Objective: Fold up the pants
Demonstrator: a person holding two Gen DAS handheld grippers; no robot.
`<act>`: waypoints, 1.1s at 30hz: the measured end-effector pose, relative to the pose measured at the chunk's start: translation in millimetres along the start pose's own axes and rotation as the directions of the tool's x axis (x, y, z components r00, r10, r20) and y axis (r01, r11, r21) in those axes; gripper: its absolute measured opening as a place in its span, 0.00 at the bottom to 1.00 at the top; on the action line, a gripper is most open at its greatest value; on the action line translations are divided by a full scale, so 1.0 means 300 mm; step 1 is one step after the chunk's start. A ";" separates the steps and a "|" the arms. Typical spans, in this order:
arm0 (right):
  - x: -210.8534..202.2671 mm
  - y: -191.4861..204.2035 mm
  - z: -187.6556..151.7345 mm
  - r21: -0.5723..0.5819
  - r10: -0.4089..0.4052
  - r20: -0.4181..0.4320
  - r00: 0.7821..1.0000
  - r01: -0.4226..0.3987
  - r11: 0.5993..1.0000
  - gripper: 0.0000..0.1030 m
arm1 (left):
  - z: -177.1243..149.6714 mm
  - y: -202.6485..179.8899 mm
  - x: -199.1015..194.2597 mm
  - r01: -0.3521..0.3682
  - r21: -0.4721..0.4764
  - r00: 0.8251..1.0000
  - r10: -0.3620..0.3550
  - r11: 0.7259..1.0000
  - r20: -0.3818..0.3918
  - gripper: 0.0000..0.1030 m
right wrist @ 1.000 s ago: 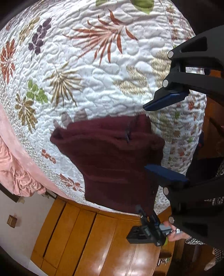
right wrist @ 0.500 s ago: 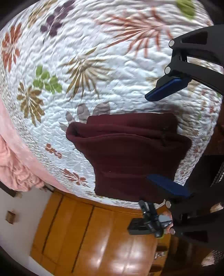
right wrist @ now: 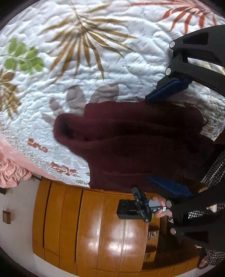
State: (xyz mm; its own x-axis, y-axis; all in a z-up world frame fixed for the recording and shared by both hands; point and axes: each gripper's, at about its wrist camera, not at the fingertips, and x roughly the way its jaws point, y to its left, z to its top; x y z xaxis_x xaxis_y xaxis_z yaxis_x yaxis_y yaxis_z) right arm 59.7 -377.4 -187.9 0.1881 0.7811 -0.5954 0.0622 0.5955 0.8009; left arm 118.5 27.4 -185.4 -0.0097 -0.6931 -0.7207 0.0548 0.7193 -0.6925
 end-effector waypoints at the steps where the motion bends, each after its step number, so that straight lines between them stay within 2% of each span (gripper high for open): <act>1: 0.012 -0.003 0.006 0.002 -0.001 0.000 1.000 0.001 1.000 0.82 | 0.000 -0.003 0.012 -0.011 0.004 1.000 0.011 1.000 -0.004 0.83; 3: 0.019 0.002 0.011 -0.010 0.012 0.014 1.000 -0.012 1.000 0.80 | 0.002 -0.009 0.021 -0.011 0.010 1.000 0.011 1.000 -0.004 0.86; 4: 0.022 0.005 0.009 -0.014 0.017 0.019 1.000 -0.016 1.000 0.70 | 0.004 -0.013 0.024 -0.009 0.010 1.000 0.009 1.000 -0.002 0.86; 6: 0.025 0.006 0.004 -0.016 -0.002 0.025 1.000 0.002 1.000 0.63 | 0.004 -0.010 0.021 0.009 -0.004 1.000 -0.009 1.000 0.010 0.80; 8: 0.014 0.009 -0.010 -0.019 0.002 0.034 0.999 -0.001 1.000 0.56 | -0.003 0.009 0.000 0.028 -0.035 0.999 -0.027 0.999 0.040 0.51; 11: -0.007 0.032 -0.036 -0.027 0.014 0.059 0.998 -0.012 1.000 0.46 | -0.027 0.022 -0.023 0.060 -0.052 0.995 -0.056 0.997 0.080 0.35; 14: -0.018 0.068 -0.069 -0.036 0.018 0.088 0.996 -0.015 0.999 0.41 | -0.050 0.004 -0.041 0.074 -0.055 0.991 -0.067 0.996 0.119 0.29; 18: -0.035 0.089 -0.098 -0.023 0.046 0.115 0.992 -0.043 0.999 0.39 | -0.088 0.000 -0.089 0.120 -0.030 0.979 -0.114 0.992 0.170 0.26; 21: -0.058 0.104 -0.130 -0.025 0.063 0.130 0.990 -0.060 0.998 0.38 | -0.112 -0.026 -0.110 0.165 -0.026 0.970 -0.157 0.986 0.185 0.25; 25: -0.100 0.148 -0.175 -0.041 0.058 0.149 0.987 -0.052 0.998 0.37 | -0.146 -0.059 -0.133 0.182 -0.006 0.968 -0.178 0.983 0.179 0.24; 29: -0.159 0.181 -0.174 -0.066 0.049 0.162 0.986 -0.039 0.997 0.37 | -0.150 -0.110 -0.138 0.208 0.013 0.961 -0.207 0.978 0.186 0.24; 33: -0.220 0.208 -0.114 -0.094 0.038 0.184 0.982 -0.021 0.995 0.37 | -0.101 -0.182 -0.144 0.221 0.041 0.949 -0.224 0.974 0.221 0.24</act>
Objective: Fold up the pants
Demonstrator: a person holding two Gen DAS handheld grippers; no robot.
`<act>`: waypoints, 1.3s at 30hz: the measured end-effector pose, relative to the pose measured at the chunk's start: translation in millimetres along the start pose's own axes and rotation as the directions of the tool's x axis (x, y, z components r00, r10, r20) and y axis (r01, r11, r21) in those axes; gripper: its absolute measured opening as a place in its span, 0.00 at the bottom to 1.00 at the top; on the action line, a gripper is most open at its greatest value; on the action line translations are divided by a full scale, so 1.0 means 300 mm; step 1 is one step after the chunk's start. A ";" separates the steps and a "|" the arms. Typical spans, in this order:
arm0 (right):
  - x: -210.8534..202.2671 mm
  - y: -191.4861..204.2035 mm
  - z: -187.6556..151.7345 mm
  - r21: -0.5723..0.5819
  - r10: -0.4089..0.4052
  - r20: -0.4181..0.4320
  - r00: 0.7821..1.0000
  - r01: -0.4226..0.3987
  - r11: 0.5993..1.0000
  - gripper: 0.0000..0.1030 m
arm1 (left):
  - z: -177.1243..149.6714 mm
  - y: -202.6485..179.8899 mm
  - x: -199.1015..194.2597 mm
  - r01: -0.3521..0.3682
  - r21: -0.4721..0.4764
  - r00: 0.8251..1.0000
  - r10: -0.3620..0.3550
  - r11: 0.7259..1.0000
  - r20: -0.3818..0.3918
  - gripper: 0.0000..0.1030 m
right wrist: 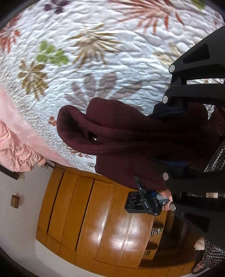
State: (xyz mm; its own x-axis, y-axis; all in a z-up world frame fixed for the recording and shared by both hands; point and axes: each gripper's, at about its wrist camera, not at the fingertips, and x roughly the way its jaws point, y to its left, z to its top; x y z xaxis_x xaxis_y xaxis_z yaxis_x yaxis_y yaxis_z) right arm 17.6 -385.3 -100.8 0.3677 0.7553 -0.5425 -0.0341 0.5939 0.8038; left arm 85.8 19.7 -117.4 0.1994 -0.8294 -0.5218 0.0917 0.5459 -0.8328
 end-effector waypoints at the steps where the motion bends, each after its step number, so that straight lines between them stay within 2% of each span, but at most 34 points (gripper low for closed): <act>1: -0.013 0.002 0.023 -0.007 -0.004 0.004 1.000 0.004 1.000 0.37 | 0.015 -0.017 0.005 0.000 0.008 1.000 0.000 1.000 0.006 0.24; 7: -0.005 0.029 0.257 -0.040 -0.046 0.041 0.998 0.048 0.998 0.37 | 0.204 -0.105 0.074 -0.015 0.055 0.999 0.012 0.998 0.052 0.24; 12: 0.044 0.000 0.415 -0.029 -0.073 0.045 0.996 0.075 0.997 0.37 | 0.350 -0.126 0.152 -0.051 0.075 0.997 0.046 0.996 0.064 0.24; 19: 0.160 -0.127 0.506 0.030 -0.133 0.003 0.991 0.133 0.991 0.36 | 0.453 -0.032 0.282 -0.158 0.064 0.987 0.156 0.985 0.031 0.24; 21: 0.180 -0.183 0.509 0.068 -0.157 0.002 0.988 0.156 0.985 0.37 | 0.455 0.004 0.295 -0.174 0.052 0.984 0.173 0.983 0.036 0.25; 24: 0.182 -0.260 0.486 0.124 -0.141 0.006 0.990 0.139 0.983 0.39 | 0.441 0.050 0.305 -0.188 0.050 0.982 0.187 0.981 0.024 0.31; 27: 0.193 -0.285 0.465 0.125 -0.178 0.004 0.984 0.176 0.976 0.51 | 0.425 0.064 0.308 -0.232 0.069 0.973 0.230 0.970 0.035 0.41; 28: 0.187 -0.286 0.454 0.134 -0.177 0.009 0.984 0.174 0.976 0.53 | 0.432 0.062 0.311 -0.241 0.058 0.970 0.239 0.969 0.034 0.51; 29: 0.177 -0.290 0.447 0.138 -0.171 0.018 0.985 0.167 0.976 0.53 | 0.424 0.069 0.297 -0.262 0.036 0.965 0.262 0.964 0.024 0.55; 30: 0.164 -0.285 0.440 0.135 -0.172 0.027 0.985 0.167 0.977 0.54 | 0.421 0.069 0.284 -0.271 0.028 0.963 0.270 0.962 0.022 0.55; 31: 0.140 -0.274 0.426 0.125 -0.187 0.039 0.982 0.181 0.975 0.54 | 0.427 0.061 0.267 -0.279 0.035 0.960 0.278 0.960 0.029 0.55; 33: 0.061 -0.230 0.389 0.090 -0.226 0.084 0.970 0.219 0.972 0.54 | 0.422 0.011 0.205 -0.329 0.075 0.943 0.323 0.941 0.084 0.55; 34: 0.017 -0.193 0.369 0.057 -0.215 0.127 0.968 0.209 0.976 0.54 | 0.403 -0.031 0.158 -0.357 0.097 0.929 0.343 0.929 0.137 0.55; 37: -0.052 -0.073 0.305 -0.052 -0.147 0.178 0.973 0.159 0.986 0.54 | 0.343 -0.141 0.085 -0.339 0.169 0.927 0.299 0.925 0.224 0.55; 39: -0.046 -0.011 0.264 -0.111 -0.134 0.160 0.978 0.153 0.982 0.54 | 0.305 -0.223 0.106 -0.319 0.229 0.936 0.267 0.920 0.230 0.57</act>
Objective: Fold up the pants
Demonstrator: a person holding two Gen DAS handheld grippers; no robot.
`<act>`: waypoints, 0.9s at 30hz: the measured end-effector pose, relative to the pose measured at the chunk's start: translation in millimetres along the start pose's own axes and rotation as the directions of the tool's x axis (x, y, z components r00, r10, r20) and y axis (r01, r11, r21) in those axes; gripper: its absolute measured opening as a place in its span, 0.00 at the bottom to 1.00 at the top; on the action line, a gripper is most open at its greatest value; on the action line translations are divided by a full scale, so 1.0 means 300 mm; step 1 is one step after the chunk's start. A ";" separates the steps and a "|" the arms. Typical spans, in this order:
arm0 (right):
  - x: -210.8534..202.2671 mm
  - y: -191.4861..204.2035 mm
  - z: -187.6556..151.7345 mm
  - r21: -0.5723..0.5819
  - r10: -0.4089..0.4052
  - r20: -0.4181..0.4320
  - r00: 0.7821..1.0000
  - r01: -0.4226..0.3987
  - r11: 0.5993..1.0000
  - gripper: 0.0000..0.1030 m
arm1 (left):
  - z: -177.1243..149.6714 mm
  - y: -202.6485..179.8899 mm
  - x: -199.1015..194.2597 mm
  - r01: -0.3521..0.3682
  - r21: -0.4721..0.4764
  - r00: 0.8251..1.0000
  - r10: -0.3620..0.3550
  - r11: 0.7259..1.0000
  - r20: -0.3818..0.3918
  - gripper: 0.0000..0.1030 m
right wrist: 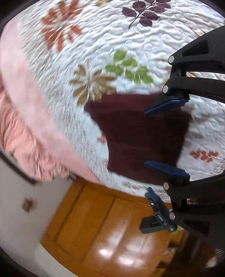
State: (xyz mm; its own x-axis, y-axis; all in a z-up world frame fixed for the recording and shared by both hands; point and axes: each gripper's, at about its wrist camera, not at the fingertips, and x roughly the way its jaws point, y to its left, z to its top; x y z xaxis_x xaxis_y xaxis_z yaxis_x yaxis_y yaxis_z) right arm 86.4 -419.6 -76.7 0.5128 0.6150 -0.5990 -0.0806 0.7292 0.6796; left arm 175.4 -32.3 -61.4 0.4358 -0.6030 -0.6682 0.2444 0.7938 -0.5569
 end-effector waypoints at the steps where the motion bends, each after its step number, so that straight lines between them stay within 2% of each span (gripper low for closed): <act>1: 0.007 0.024 -0.019 -0.018 0.008 -0.015 1.000 -0.008 1.000 0.54 | -0.006 -0.037 0.014 0.019 0.015 1.000 -0.019 1.000 -0.006 0.57; 3: 0.035 0.057 -0.058 -0.055 -0.010 -0.041 0.999 0.008 0.998 0.54 | -0.038 -0.075 0.042 0.052 0.041 0.998 -0.051 0.998 -0.030 0.58; 5: 0.082 0.065 -0.062 -0.059 -0.052 -0.062 0.997 0.049 0.997 0.54 | -0.065 -0.086 0.083 0.027 0.064 0.998 -0.022 0.998 -0.064 0.58; 9: 0.122 -0.016 -0.094 0.030 -0.047 -0.082 0.996 0.049 0.998 0.51 | -0.096 -0.034 0.139 0.016 0.017 0.994 -0.014 1.000 -0.107 0.57; 12: 0.121 -0.062 -0.101 0.079 -0.039 -0.083 0.996 0.046 0.996 0.44 | -0.120 -0.017 0.139 0.011 0.030 0.993 -0.007 0.999 -0.118 0.57; 14: 0.122 -0.076 -0.110 0.086 -0.040 -0.082 0.996 0.047 0.995 0.44 | -0.116 -0.031 0.147 -0.006 0.066 0.992 0.014 0.998 -0.126 0.57; 22: 0.163 -0.061 -0.106 0.065 -0.082 -0.070 0.994 0.087 0.994 0.44 | -0.136 -0.029 0.162 -0.026 0.097 0.992 0.037 0.995 -0.119 0.58; 24: 0.159 -0.060 -0.104 0.081 -0.081 -0.070 0.994 0.087 0.993 0.44 | -0.131 -0.036 0.160 -0.029 0.097 0.992 0.041 0.995 -0.119 0.63; 26: 0.136 -0.040 -0.097 0.100 -0.081 -0.059 0.995 0.087 0.991 0.45 | -0.126 -0.059 0.143 -0.058 0.096 0.990 0.070 0.994 -0.119 0.80; 27: 0.114 -0.024 -0.094 0.105 -0.095 -0.048 0.994 0.100 0.989 0.49 | -0.125 -0.077 0.127 -0.072 0.107 0.990 0.085 0.992 -0.113 0.85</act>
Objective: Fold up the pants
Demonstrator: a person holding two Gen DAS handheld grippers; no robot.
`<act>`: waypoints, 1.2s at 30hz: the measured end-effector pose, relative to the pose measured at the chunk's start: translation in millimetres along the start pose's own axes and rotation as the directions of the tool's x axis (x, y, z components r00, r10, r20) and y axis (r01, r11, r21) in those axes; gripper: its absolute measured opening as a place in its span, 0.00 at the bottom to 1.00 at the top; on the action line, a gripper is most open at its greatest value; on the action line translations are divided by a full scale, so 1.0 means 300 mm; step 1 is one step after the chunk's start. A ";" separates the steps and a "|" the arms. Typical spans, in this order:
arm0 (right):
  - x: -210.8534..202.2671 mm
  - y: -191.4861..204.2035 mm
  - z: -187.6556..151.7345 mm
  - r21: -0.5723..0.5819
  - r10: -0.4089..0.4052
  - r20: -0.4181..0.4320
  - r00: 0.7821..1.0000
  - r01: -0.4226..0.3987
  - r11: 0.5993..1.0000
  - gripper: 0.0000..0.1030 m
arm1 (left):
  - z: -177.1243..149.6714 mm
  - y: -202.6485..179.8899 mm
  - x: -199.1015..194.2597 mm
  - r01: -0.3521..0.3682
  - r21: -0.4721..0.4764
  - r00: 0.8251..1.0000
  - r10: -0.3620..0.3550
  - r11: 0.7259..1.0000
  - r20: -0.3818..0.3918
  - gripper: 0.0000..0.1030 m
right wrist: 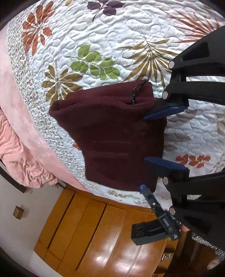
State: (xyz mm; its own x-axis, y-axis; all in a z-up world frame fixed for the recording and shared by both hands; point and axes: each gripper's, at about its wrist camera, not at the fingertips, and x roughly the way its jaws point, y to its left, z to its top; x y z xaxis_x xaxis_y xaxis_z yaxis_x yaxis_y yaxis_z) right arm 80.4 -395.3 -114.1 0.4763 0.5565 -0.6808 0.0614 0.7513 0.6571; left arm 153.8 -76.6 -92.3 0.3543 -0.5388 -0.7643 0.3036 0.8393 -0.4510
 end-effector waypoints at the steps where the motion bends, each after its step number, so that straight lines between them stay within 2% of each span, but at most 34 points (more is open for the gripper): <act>1: -0.042 0.036 -0.006 -0.022 -0.038 0.032 0.999 0.038 0.999 0.54 | -0.002 -0.024 -0.029 -0.010 0.020 1.000 0.009 1.000 0.016 0.90; 2: -0.066 0.065 -0.013 -0.051 -0.065 0.054 0.996 0.068 0.996 0.55 | -0.010 -0.055 -0.074 -0.001 0.050 0.999 -0.002 0.999 0.047 0.91; 3: -0.103 0.115 -0.027 -0.102 -0.132 0.085 0.988 0.141 0.985 0.56 | -0.017 -0.076 -0.108 -0.010 0.064 0.998 0.006 0.998 0.063 0.94; 5: -0.144 0.179 -0.055 -0.145 -0.231 0.115 0.966 0.246 0.958 0.67 | -0.033 -0.101 -0.167 -0.055 0.056 0.994 0.049 0.997 0.093 0.97; 8: -0.192 0.242 -0.106 -0.175 -0.251 0.145 0.957 0.275 0.945 0.74 | -0.066 -0.112 -0.232 -0.089 0.027 0.989 0.086 0.996 0.117 0.97; 10: -0.215 0.274 -0.140 -0.185 -0.261 0.159 0.952 0.288 0.940 0.86 | -0.085 -0.115 -0.261 -0.128 0.021 0.984 0.125 0.991 0.124 0.97; 13: -0.235 0.314 -0.184 -0.201 -0.310 0.190 0.932 0.346 0.917 0.97 | -0.120 -0.113 -0.294 -0.175 0.018 0.978 0.172 0.984 0.119 0.97; 17: -0.252 0.340 -0.223 -0.193 -0.352 0.191 0.916 0.387 0.902 0.96 | -0.162 -0.115 -0.335 -0.236 0.034 0.968 0.232 0.971 0.095 0.97; 20: -0.258 0.356 -0.249 -0.195 -0.370 0.187 0.910 0.404 0.894 0.96 | -0.193 -0.128 -0.380 -0.261 0.036 0.960 0.256 0.965 0.112 0.97; 24: -0.267 0.373 -0.283 -0.193 -0.425 0.200 0.883 0.461 0.866 0.96 | -0.230 -0.157 -0.420 -0.281 0.065 0.955 0.271 0.958 0.121 0.97; 27: -0.283 0.387 -0.307 -0.186 -0.430 0.208 0.879 0.467 0.864 0.96 | -0.257 -0.184 -0.450 -0.310 0.089 0.945 0.296 0.947 0.140 0.97; 29: -0.295 0.403 -0.324 -0.186 -0.444 0.220 0.869 0.484 0.855 0.96 | -0.269 -0.202 -0.470 -0.326 0.093 0.938 0.309 0.941 0.156 0.97; 33: -0.316 0.425 -0.346 -0.172 -0.457 0.222 0.861 0.496 0.851 0.96 | -0.285 -0.224 -0.509 -0.323 0.088 0.936 0.304 0.942 0.178 0.97; 36: -0.325 0.440 -0.367 -0.163 -0.469 0.225 0.854 0.508 0.846 0.96 | -0.294 -0.240 -0.543 -0.335 0.082 0.927 0.314 0.939 0.204 0.97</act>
State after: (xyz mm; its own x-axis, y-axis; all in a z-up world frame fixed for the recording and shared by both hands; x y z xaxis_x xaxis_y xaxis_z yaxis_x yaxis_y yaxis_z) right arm -54.4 -311.4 3.3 0.5753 0.0428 -0.8168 0.1504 0.9761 0.1571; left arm -3.8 -43.0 24.1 0.6046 -0.2512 -0.7559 0.2385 0.9625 -0.1291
